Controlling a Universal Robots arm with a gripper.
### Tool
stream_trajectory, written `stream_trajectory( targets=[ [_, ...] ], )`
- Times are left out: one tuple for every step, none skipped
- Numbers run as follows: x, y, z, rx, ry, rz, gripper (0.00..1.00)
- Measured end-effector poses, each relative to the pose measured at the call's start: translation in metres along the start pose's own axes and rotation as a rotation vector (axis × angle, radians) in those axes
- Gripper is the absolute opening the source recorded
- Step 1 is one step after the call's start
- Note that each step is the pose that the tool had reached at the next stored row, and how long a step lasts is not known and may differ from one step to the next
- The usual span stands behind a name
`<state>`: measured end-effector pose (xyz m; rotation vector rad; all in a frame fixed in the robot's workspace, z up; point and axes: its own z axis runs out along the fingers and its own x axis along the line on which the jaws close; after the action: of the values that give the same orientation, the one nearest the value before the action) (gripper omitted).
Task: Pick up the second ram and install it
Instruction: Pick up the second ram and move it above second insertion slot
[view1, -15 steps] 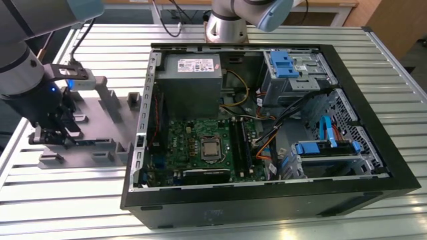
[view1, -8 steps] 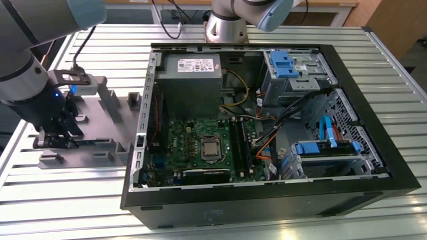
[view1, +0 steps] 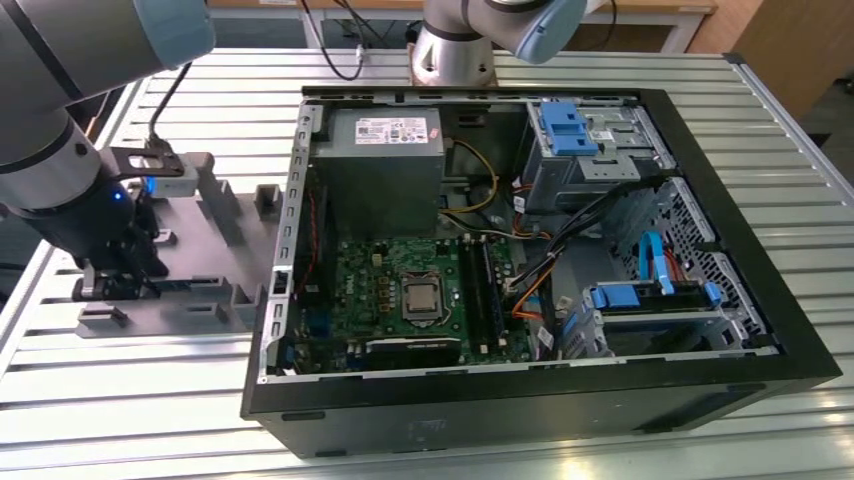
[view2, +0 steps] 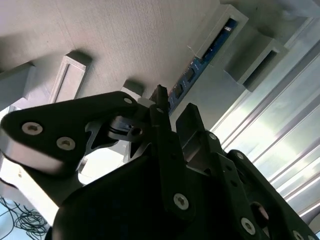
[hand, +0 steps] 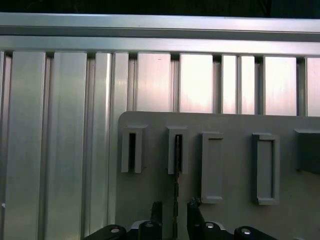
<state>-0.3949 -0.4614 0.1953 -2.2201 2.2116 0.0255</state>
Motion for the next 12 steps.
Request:
stream_trajectory(
  targets=[
    [0.0,0.0,0.0,0.0,0.0,0.0,0.39],
    [0.0,0.0,0.0,0.0,0.0,0.0,0.33],
    [0.0,0.0,0.0001,0.0,-0.0001,0.0,0.33],
    [0.0,0.0,0.0001,0.0,-0.0001,0.0,0.33],
    [0.0,0.0,0.0002,0.0001,-0.0003,0.0,0.33],
    [0.0,0.0,0.0004,0.0001,-0.0007,0.0,0.33],
    [0.0,0.0,0.0008,0.0002,-0.001,0.0,0.33],
    [-0.0001,0.0001,0.0013,0.0003,-0.0012,0.0,0.33],
    [0.0,0.0,0.0018,0.0002,-0.0011,0.0,0.33],
    [0.0,0.0001,0.0024,0.0002,-0.0012,0.0,0.33],
    [0.0001,0.0001,0.0029,0.0001,-0.0012,0.0,0.33],
    [0.0001,0.0002,0.0033,0.0002,-0.0014,0.0,0.31]
  ],
)
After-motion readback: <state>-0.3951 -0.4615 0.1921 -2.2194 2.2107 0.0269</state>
